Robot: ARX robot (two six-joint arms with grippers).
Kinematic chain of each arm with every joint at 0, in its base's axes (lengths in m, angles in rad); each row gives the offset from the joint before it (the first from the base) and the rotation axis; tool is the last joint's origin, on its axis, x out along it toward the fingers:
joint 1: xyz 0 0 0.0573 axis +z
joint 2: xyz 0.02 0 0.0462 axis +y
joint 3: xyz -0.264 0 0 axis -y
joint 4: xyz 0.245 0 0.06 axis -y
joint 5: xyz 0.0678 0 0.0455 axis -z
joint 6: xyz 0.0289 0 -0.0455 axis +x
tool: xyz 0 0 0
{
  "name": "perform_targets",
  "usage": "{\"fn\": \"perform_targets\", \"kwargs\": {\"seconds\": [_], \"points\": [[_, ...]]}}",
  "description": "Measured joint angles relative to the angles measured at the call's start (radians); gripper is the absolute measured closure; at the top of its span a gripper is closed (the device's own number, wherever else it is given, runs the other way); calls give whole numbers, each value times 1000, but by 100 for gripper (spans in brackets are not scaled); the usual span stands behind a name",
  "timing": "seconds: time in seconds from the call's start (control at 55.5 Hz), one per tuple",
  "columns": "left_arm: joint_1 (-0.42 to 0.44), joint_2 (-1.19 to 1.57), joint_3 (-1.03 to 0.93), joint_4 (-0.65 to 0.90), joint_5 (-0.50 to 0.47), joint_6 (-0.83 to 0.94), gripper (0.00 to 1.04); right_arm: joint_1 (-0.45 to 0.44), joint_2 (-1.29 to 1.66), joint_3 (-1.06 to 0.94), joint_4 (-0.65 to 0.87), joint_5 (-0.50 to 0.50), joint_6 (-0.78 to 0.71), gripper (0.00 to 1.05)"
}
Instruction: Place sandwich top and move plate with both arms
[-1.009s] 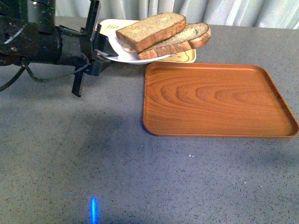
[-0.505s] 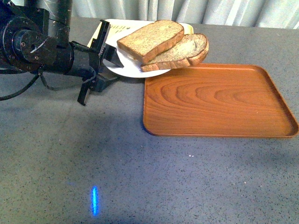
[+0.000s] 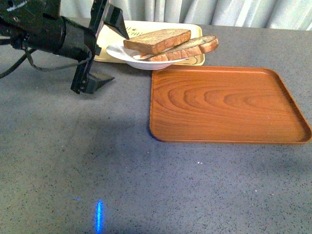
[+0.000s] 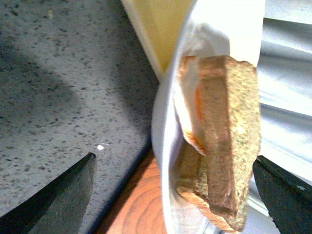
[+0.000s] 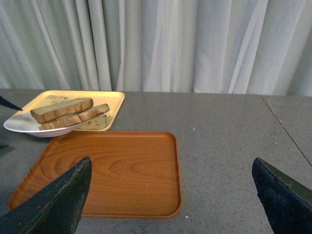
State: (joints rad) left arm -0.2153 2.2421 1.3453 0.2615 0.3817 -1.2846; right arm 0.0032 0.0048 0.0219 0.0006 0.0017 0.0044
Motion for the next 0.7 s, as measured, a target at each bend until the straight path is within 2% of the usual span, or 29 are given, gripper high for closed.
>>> {"fn": "perform_targets", "kwargs": {"seconds": [0.108, 0.216, 0.486, 0.559, 0.613, 0.667, 0.703], "points": [[6, -21, -32, 24, 4, -3, 9, 0, 0, 0, 0, 0, 0, 9], [29, -49, -122, 120, 21, -6, 9, 0, 0, 0, 0, 0, 0, 9], [158, -362, -551, 417, 80, 158, 9, 0, 0, 0, 0, 0, 0, 9], [171, -430, -716, 700, -178, 421, 21, 0, 0, 0, 0, -3, 0, 9], [192, -505, -849, 861, -298, 618, 30, 0, 0, 0, 0, -2, 0, 9], [215, -689, -1011, 882, -380, 901, 43, 0, 0, 0, 0, -1, 0, 9], [219, -840, -1108, 843, -388, 1030, 52, 0, 0, 0, 0, 0, 0, 9]]}}
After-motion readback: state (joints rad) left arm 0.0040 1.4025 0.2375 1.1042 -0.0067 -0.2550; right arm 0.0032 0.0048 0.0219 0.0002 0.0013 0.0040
